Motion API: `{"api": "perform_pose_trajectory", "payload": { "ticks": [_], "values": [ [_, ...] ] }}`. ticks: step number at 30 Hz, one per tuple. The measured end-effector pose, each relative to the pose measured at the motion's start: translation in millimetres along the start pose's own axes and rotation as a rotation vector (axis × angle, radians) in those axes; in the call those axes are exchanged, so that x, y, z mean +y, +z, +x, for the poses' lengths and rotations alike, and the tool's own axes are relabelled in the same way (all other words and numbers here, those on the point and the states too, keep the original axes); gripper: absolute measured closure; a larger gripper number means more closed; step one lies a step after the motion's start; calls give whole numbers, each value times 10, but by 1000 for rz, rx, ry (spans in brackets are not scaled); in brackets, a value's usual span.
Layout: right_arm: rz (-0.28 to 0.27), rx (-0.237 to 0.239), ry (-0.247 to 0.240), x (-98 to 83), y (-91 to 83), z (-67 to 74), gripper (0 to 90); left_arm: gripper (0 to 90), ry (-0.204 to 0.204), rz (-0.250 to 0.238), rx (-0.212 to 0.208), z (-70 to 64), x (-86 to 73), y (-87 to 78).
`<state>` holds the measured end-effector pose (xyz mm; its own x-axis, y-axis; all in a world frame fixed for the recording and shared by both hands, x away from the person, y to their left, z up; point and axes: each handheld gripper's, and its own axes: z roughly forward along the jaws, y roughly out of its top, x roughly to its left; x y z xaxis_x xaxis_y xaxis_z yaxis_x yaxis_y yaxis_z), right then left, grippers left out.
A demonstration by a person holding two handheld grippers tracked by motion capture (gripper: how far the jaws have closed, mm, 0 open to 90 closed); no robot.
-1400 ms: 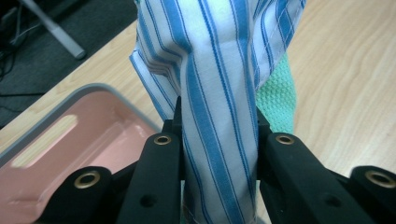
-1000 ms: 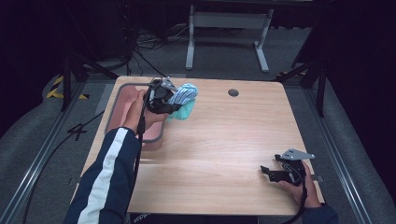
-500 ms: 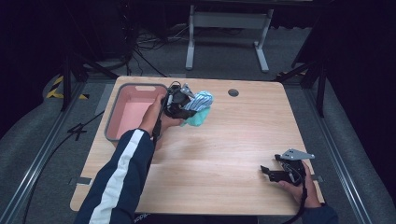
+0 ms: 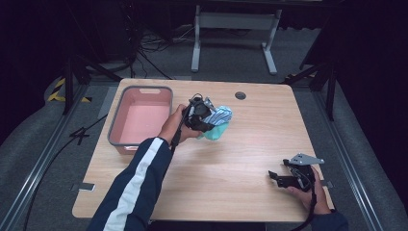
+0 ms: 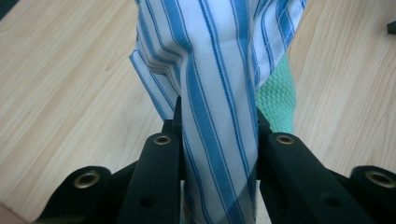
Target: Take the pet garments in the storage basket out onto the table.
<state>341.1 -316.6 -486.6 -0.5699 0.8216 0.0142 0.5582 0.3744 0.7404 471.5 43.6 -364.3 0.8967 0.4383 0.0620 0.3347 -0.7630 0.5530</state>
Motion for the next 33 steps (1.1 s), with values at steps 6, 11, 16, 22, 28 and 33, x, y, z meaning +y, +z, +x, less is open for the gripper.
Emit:
{"api": "perform_pose_trajectory", "payload": {
  "ticks": [6, 11, 16, 22, 28, 33],
  "values": [
    [0, 0, 0, 0, 0, 0, 200, 734, 30, 42, -32, -80, -7, 169],
    [0, 0, 0, 0, 0, 0, 200, 725, 56, 93, -31, -122, -33, 280],
    [0, 0, 0, 0, 0, 0, 200, 710, 57, 125, -31, -162, -49, 350],
    [0, 0, 0, 0, 0, 0, 200, 676, 69, 153, -31, -187, -82, 434],
    [0, 0, 0, 0, 0, 1, 200, 633, 90, 167, -10, -230, -119, 490],
    [0, 0, 0, 0, 0, 0, 200, 582, 84, 174, -14, -225, -120, 474]
  ]
}}
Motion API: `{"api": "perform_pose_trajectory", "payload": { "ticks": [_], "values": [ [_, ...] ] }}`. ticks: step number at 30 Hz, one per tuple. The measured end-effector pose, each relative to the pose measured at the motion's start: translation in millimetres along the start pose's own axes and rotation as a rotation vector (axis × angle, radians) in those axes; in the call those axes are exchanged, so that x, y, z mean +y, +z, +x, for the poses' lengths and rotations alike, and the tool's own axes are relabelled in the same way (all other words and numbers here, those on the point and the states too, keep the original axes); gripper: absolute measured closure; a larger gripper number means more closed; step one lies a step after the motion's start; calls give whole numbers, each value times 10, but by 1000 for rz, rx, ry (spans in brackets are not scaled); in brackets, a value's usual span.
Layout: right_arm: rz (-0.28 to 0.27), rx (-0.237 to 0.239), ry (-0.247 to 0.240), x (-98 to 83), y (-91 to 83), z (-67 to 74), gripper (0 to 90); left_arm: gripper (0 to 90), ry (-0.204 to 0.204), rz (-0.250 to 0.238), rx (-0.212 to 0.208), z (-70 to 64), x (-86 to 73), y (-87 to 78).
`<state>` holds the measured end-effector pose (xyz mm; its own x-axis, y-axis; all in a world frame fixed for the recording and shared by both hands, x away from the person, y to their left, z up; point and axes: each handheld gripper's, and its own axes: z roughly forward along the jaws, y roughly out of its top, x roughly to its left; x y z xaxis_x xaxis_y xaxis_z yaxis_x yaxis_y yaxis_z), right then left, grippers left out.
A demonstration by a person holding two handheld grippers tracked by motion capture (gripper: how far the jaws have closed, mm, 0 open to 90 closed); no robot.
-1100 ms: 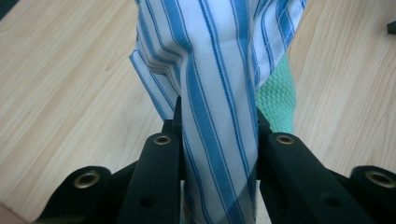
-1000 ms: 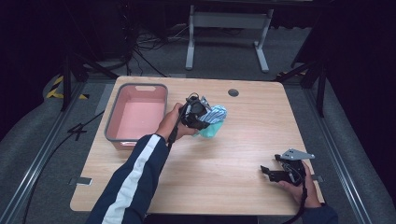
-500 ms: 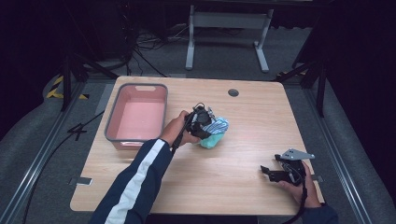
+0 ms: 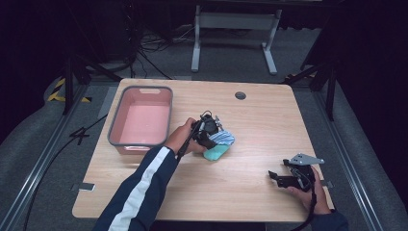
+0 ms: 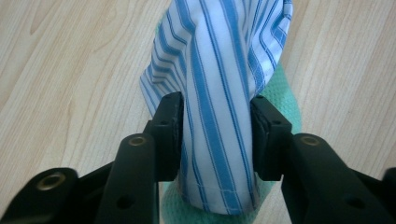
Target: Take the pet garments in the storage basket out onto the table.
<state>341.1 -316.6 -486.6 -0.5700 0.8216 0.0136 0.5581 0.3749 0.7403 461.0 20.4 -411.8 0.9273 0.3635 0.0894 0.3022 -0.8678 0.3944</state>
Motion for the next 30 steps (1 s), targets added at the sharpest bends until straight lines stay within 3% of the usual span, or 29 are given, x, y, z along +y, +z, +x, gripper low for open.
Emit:
{"api": "perform_pose_trajectory", "payload": {
  "ticks": [4, 7, 8, 10, 12, 17, 20, 22, 30],
  "values": [
    [0, 0, 0, 0, 0, 0, 200, 495, -17, -36, -9, 10, -24, -13],
    [0, 0, 0, 0, 0, 0, 200, 421, -22, -36, 8, 1, -36, -19],
    [0, 0, 0, 0, 0, 0, 200, 398, -24, -41, -8, -12, -47, -24],
    [0, -1, 0, 0, 0, 0, 200, 343, -29, -27, 20, -23, -48, -43],
    [0, 0, 0, 0, 0, 0, 200, 321, -31, -28, 21, -18, -51, -53],
    [0, 1, 0, 0, 1, 2, 199, 200, -61, -70, 58, -17, -72, -114],
    [0, 1, 0, 0, 1, 2, 199, 187, -58, -95, 49, -19, -85, -142],
    [0, 2, -2, 0, 1, 3, 199, 184, -56, -111, 65, -31, -99, -193],
    [0, 2, -3, 0, 0, 3, 199, 187, -41, -132, 65, -63, -149, -319]
  ]
}}
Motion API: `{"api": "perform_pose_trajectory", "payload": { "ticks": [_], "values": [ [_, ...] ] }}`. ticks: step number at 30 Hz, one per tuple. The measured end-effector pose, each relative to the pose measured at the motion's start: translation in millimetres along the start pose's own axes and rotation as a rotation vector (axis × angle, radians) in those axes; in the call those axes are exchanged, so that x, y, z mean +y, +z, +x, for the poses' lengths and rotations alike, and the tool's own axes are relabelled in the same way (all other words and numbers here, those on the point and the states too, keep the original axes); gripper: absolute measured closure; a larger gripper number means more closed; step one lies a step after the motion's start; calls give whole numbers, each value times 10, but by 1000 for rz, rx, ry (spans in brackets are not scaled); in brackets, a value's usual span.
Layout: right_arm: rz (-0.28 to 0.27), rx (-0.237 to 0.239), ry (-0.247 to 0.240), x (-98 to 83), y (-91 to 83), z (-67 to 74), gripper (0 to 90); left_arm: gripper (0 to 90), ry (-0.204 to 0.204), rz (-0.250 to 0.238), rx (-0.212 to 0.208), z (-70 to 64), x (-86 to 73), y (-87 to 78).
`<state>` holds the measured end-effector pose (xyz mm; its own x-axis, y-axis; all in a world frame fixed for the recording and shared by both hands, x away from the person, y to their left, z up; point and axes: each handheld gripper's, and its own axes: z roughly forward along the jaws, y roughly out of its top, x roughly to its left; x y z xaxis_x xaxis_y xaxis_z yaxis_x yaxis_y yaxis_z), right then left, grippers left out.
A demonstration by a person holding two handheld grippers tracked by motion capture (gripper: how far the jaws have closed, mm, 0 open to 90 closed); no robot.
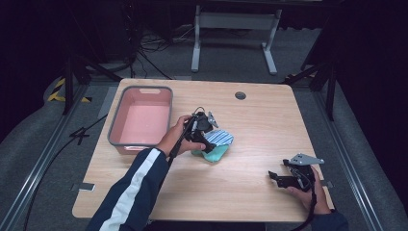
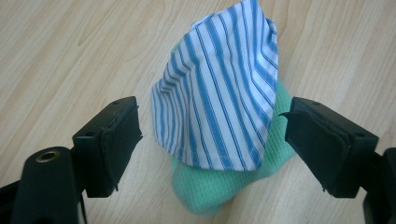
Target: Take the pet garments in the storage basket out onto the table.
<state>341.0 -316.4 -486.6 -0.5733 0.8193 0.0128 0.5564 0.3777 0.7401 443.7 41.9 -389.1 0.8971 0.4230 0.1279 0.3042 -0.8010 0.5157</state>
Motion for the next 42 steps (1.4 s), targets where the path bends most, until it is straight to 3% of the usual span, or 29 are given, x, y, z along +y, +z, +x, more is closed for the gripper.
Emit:
{"api": "perform_pose_trajectory", "payload": {
  "ticks": [10, 20, 32, 42],
  "values": [
    [0, 1, 1, 0, 0, 1, 199, 199, 43, -25, 27, -108, -116, -292],
    [0, 0, 1, 0, 0, 1, 199, 211, 105, -44, 55, -286, -386, -549],
    [0, 0, 1, 0, 1, 2, 199, 217, 120, -50, 76, -438, -770, -655],
    [0, -1, 1, 0, 1, 2, 199, 211, 135, -37, 58, -555, -1176, -731]
  ]
}}
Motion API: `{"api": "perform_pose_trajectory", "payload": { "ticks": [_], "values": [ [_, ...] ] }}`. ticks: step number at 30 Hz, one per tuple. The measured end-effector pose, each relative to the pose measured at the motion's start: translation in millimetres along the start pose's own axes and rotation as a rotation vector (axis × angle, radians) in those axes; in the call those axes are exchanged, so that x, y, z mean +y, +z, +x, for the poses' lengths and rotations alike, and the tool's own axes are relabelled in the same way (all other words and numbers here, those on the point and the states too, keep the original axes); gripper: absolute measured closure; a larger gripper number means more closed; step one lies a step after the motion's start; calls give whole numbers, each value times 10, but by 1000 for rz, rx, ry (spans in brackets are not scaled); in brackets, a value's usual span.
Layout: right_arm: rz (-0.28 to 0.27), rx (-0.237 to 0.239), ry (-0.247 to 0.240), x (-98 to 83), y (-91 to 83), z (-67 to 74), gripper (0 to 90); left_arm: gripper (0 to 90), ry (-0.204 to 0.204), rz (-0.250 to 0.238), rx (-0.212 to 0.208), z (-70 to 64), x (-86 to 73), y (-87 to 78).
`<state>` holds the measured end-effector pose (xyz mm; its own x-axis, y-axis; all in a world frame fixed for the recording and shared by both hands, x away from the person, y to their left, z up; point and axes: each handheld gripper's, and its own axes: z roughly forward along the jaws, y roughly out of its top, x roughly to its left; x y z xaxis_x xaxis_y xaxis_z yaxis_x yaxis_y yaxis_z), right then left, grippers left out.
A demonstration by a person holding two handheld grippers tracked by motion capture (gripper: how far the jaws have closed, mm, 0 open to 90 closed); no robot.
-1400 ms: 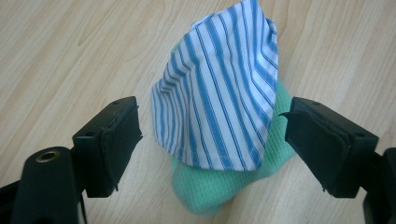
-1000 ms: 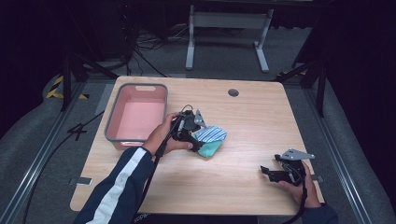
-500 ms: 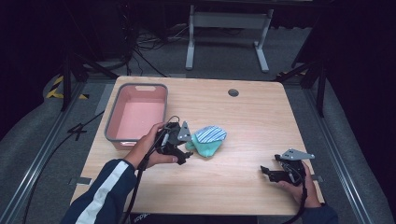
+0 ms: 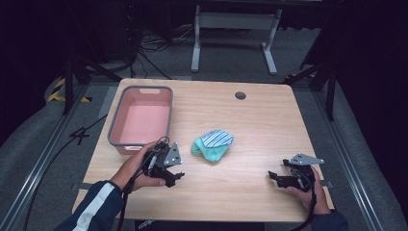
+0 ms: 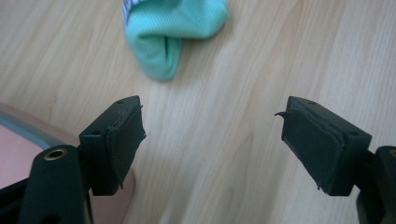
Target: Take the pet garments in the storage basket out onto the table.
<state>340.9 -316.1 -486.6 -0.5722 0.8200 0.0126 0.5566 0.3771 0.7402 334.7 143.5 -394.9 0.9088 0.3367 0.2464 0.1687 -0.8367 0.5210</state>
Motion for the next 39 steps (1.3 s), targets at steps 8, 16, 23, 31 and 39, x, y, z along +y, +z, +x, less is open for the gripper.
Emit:
{"api": "perform_pose_trajectory", "payload": {
  "ticks": [8, 16, 23, 31, 39],
  "values": [
    [0, 0, 0, 0, 0, 0, 199, 208, -40, 25, 23, -10, -308, -57],
    [0, 0, 0, 0, 0, 0, 199, 202, -66, 101, 57, -8, -631, -94],
    [0, 0, 0, 0, 0, 0, 199, 195, -98, 128, 66, 2, -870, -104],
    [0, 0, 0, 0, 0, -1, 199, 186, -142, 86, 86, -7, -1122, -114],
    [0, 2, 1, 0, -1, -2, 199, 182, -254, 34, 75, 36, -1420, -95]
  ]
}}
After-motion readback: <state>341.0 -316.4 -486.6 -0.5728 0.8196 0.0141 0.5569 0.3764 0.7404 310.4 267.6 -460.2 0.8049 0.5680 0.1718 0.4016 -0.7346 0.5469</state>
